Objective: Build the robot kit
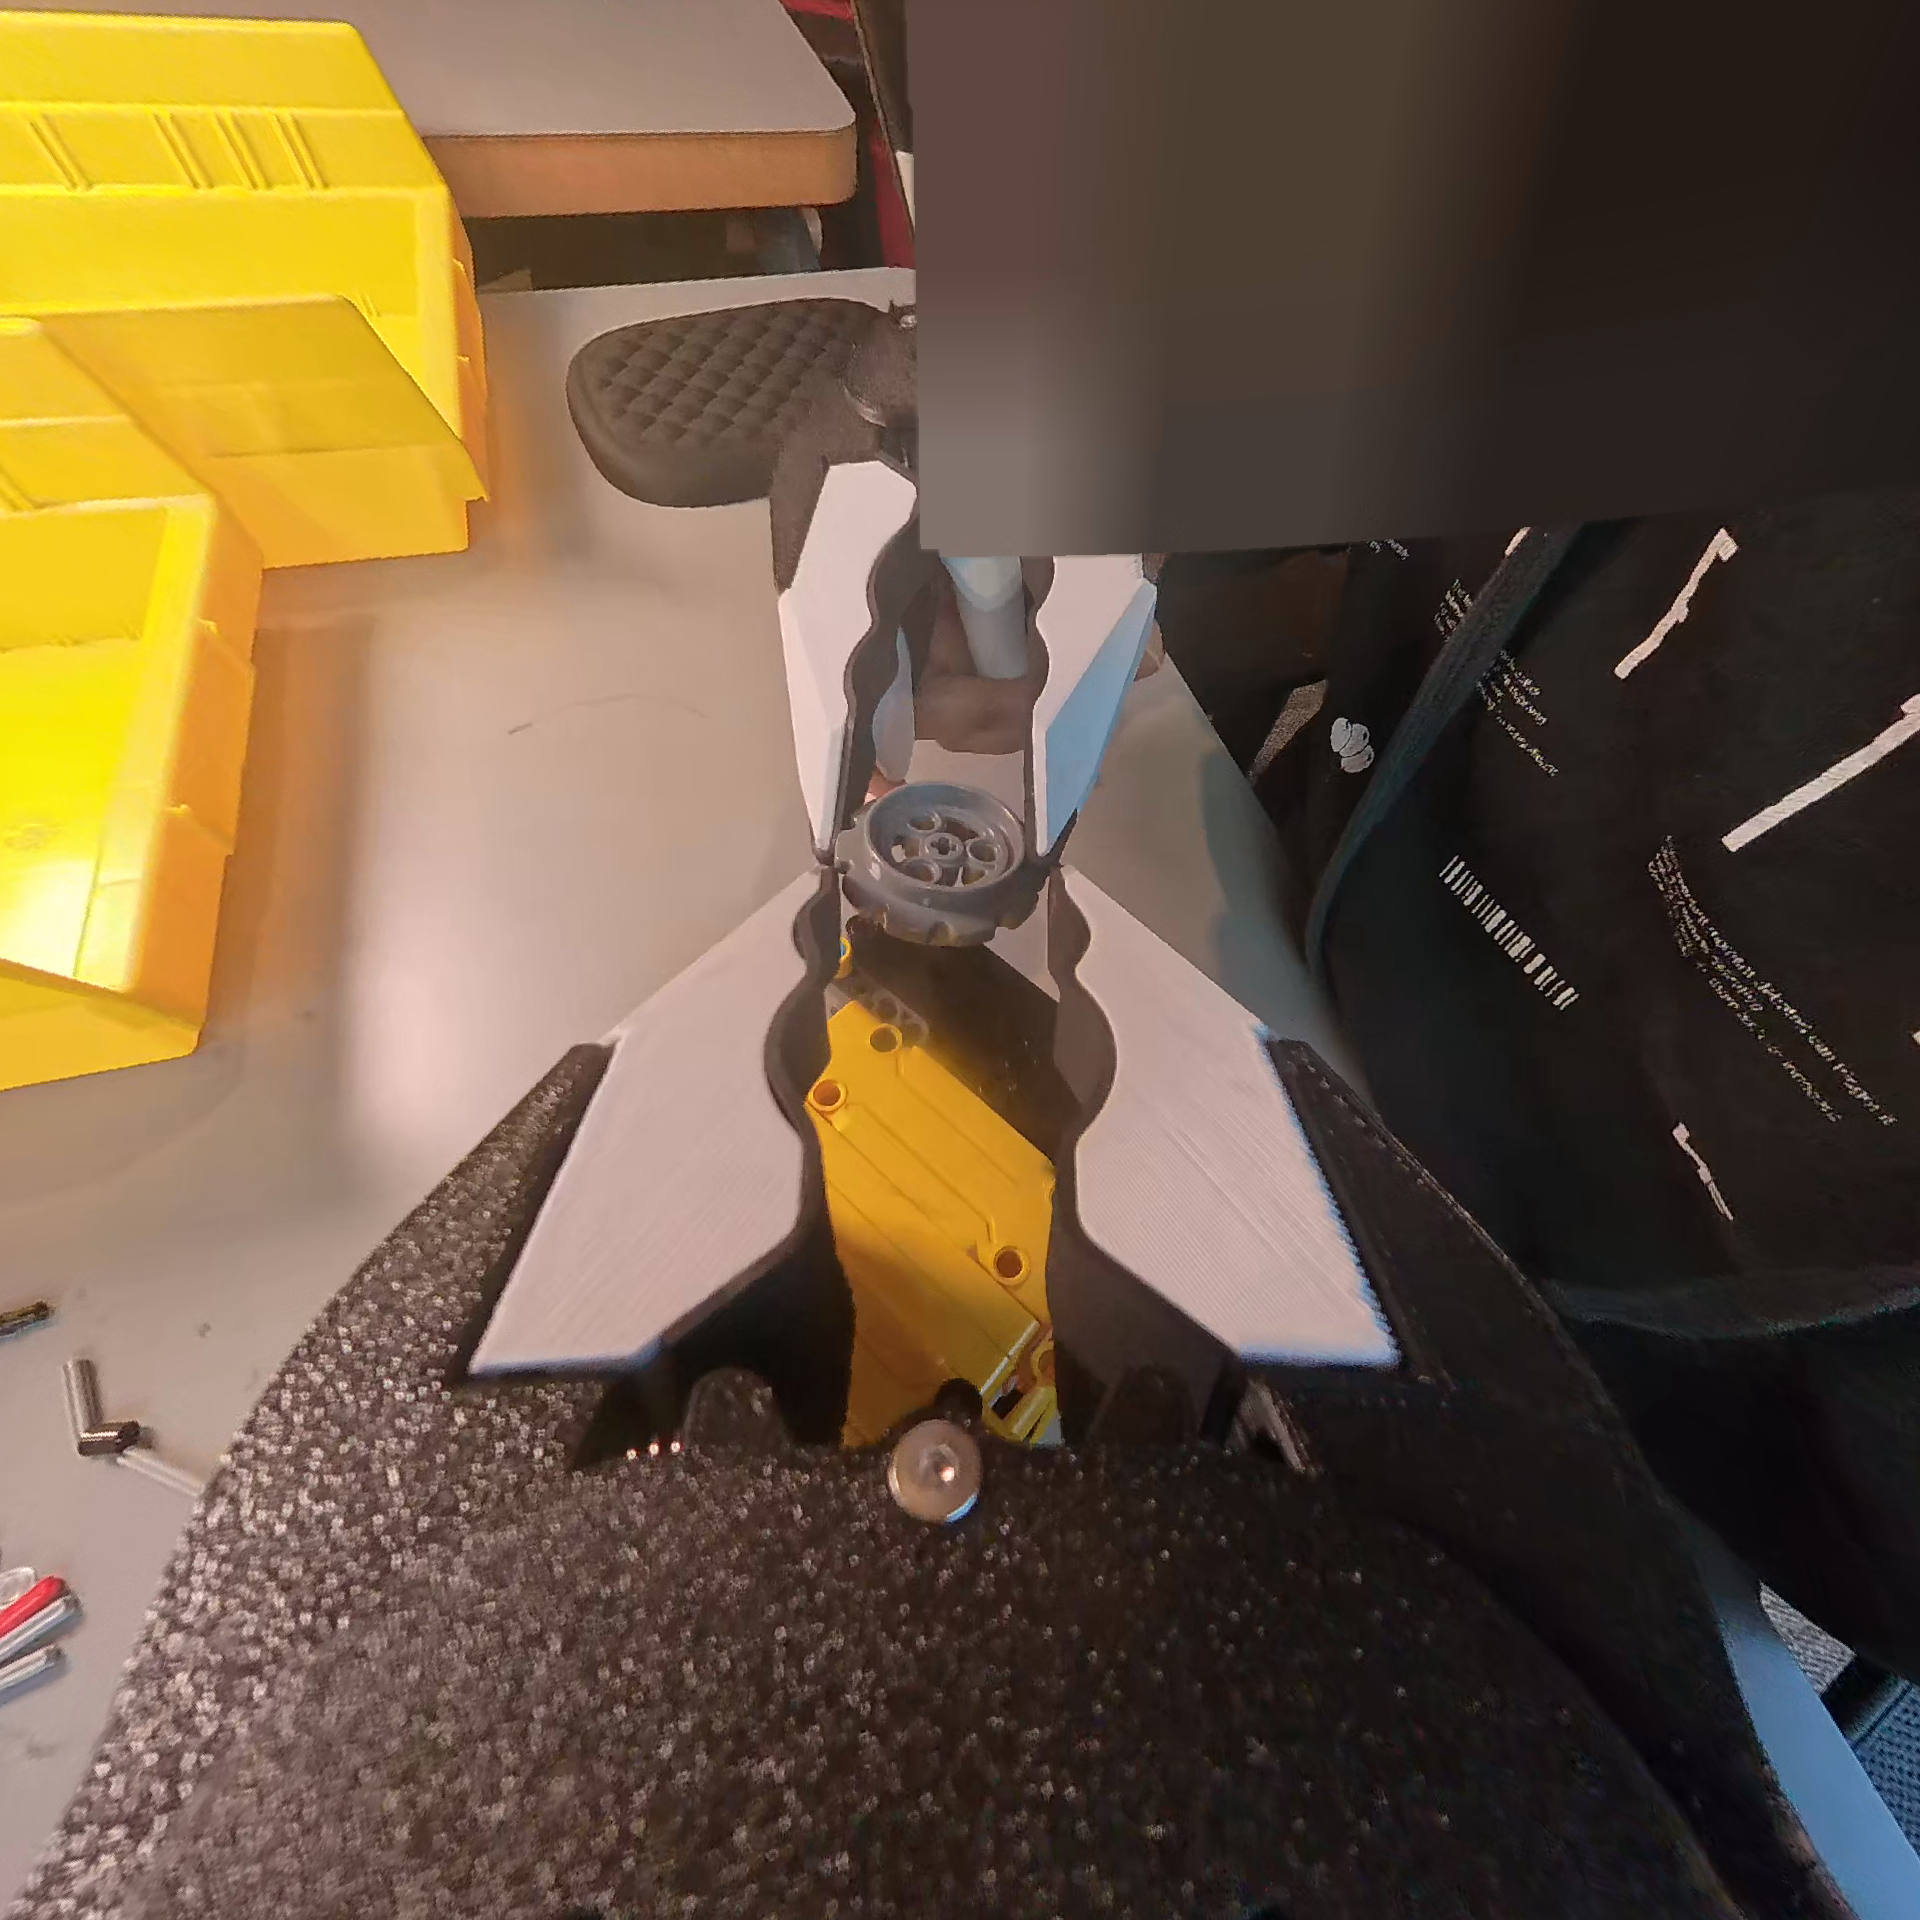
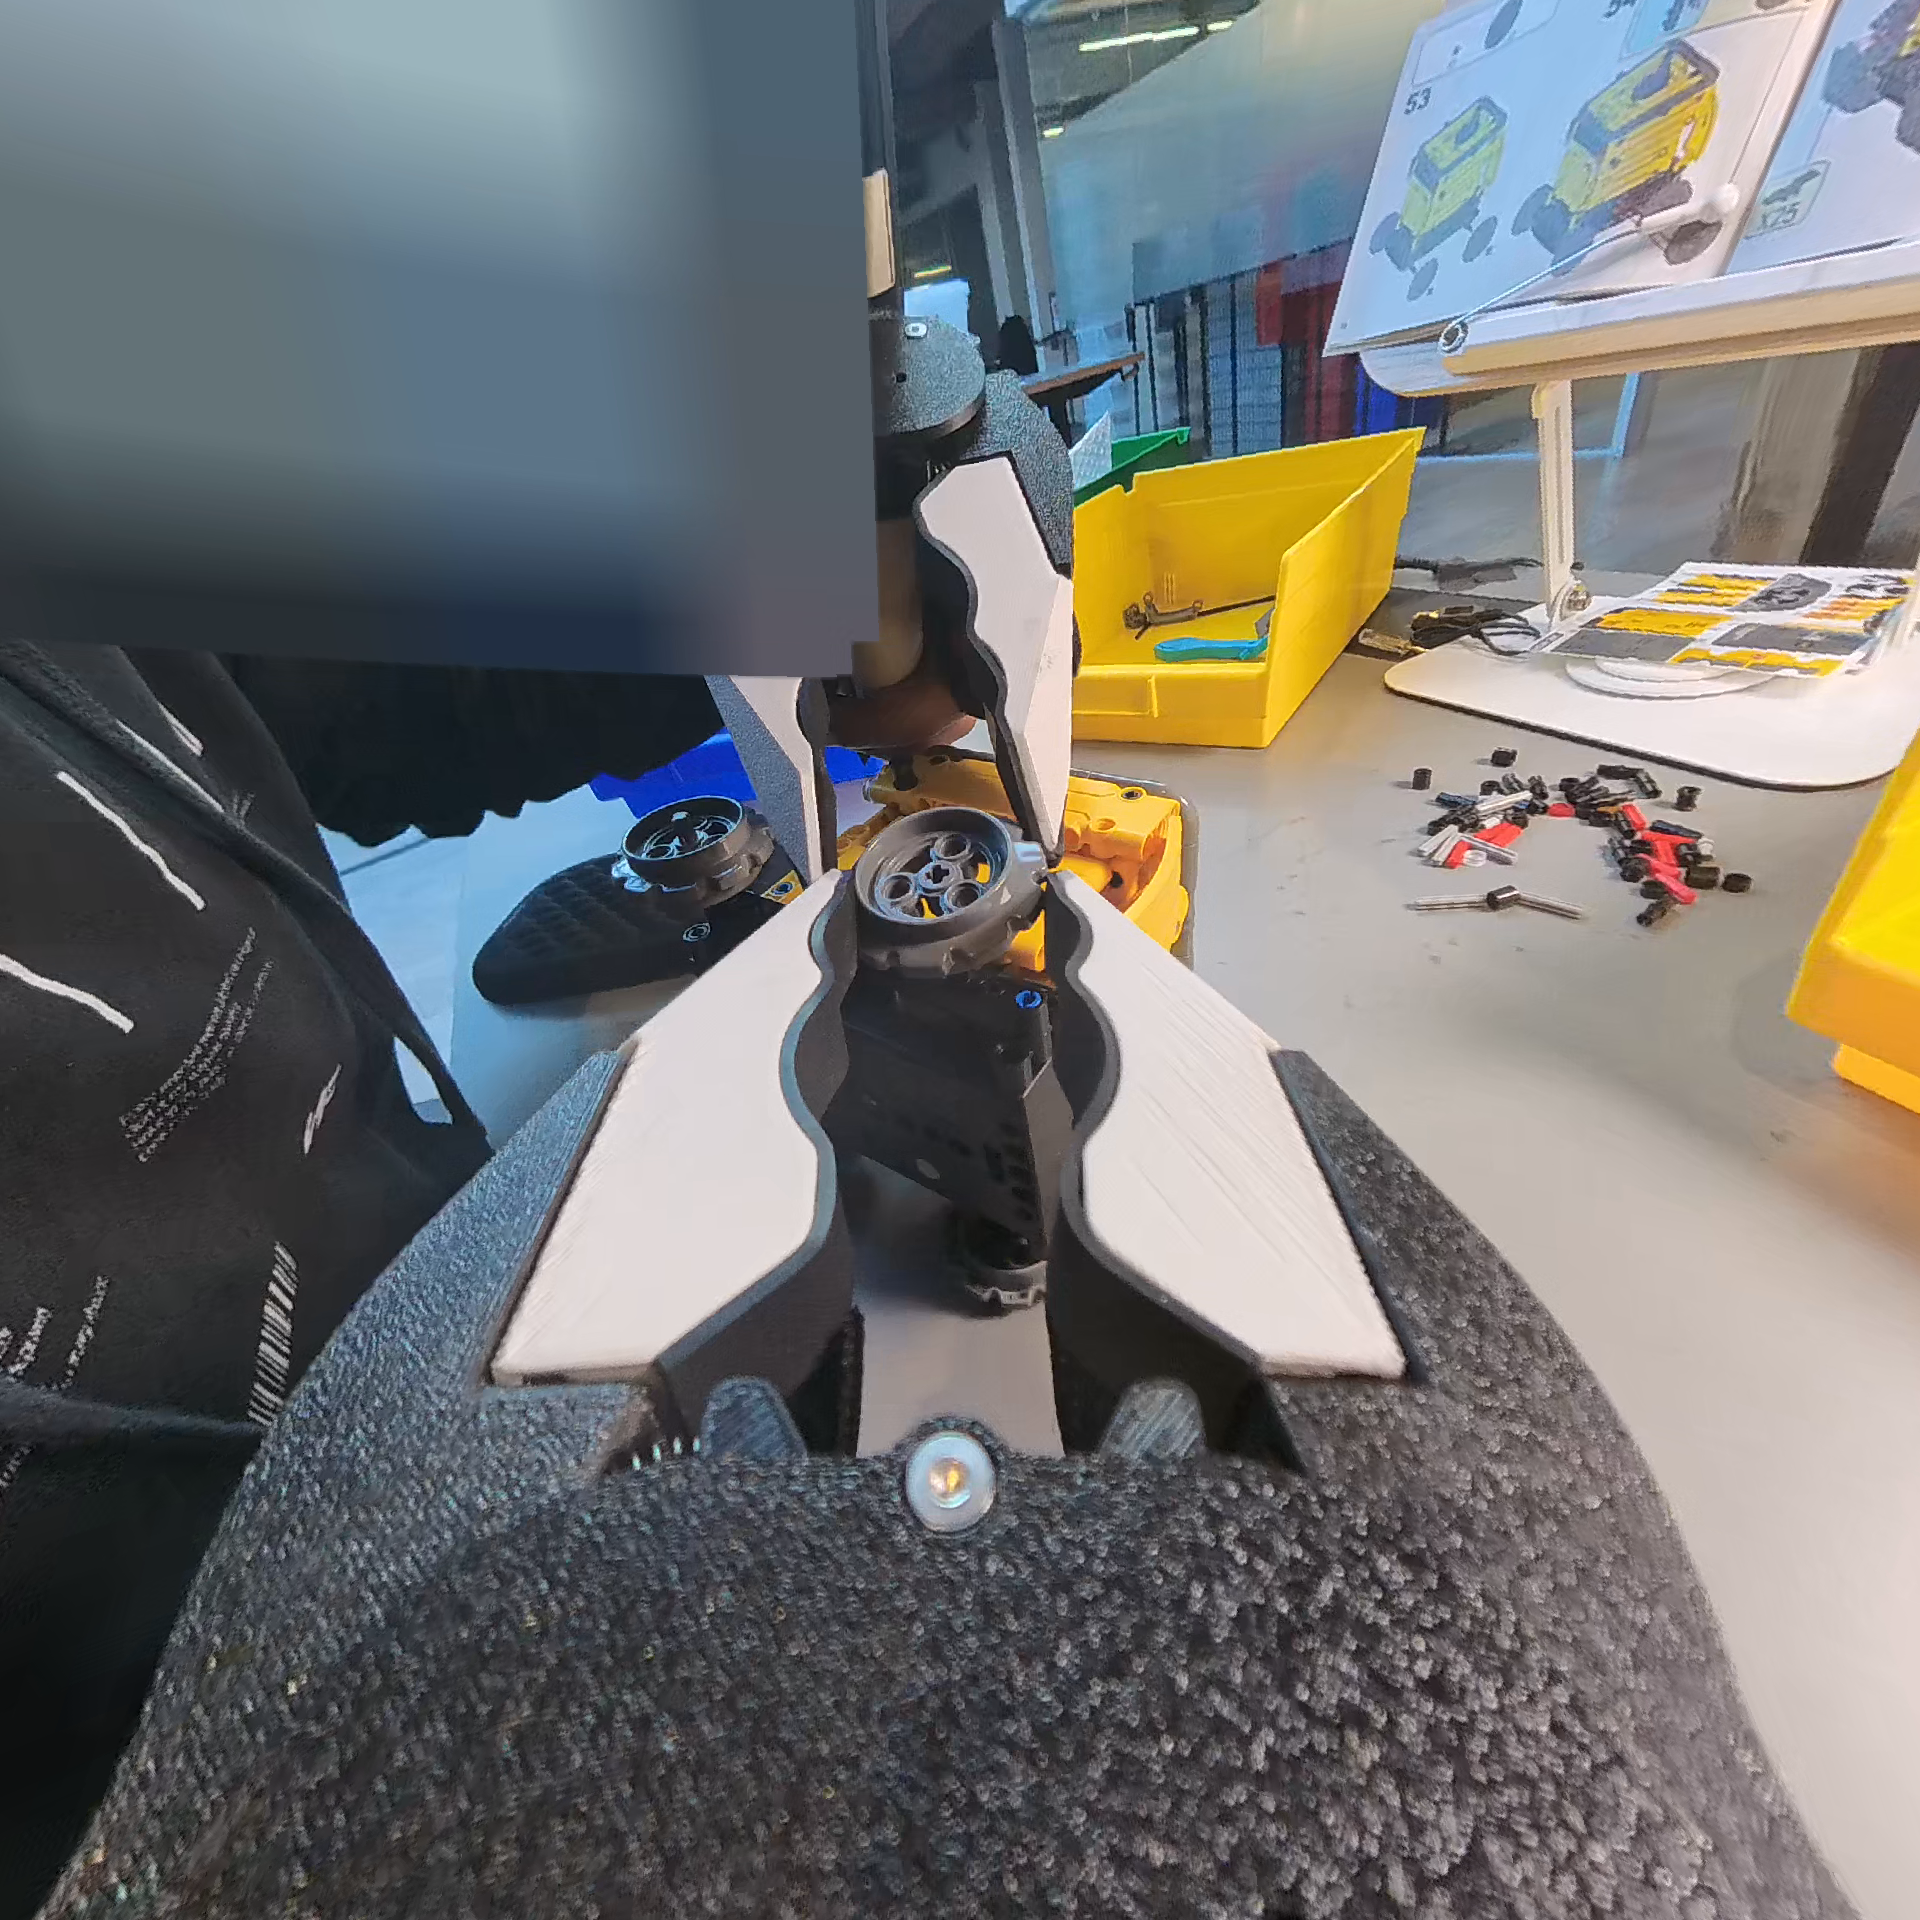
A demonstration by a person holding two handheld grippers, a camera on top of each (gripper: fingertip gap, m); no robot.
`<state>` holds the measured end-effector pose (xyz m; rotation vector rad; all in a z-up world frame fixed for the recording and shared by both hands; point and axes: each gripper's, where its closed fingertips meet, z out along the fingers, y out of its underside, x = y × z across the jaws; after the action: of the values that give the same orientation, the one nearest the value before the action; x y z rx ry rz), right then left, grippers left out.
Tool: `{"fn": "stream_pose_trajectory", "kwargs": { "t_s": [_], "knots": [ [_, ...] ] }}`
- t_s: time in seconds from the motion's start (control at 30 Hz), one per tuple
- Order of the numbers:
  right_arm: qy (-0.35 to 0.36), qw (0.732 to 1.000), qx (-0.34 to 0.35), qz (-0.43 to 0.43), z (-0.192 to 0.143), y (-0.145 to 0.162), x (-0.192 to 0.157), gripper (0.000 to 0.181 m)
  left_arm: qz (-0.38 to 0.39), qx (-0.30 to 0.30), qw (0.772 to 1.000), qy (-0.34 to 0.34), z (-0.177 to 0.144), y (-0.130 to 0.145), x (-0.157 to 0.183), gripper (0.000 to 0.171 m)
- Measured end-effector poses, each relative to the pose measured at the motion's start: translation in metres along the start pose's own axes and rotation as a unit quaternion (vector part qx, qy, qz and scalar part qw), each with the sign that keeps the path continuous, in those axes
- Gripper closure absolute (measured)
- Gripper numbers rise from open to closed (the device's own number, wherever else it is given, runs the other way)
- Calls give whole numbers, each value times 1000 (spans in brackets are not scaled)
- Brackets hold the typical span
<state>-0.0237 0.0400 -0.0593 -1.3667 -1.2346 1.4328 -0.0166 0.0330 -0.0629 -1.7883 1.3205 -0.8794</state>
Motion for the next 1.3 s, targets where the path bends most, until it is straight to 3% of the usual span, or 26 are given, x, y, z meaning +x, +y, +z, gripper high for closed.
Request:
{"fn": "stream_pose_trajectory", "kwargs": {
  "t_s": [0.53, 1.3],
  "knots": [
    [32, 998, -22, 39, 1, 3, 0, 145, -21, -29, 998, 44, 0, 5, 1, 136],
    [25, 996, -38, 79, 2, 10, -1, 146, -27, -67, 996, 44, 3, 11, 1, 137]
  ]
}}
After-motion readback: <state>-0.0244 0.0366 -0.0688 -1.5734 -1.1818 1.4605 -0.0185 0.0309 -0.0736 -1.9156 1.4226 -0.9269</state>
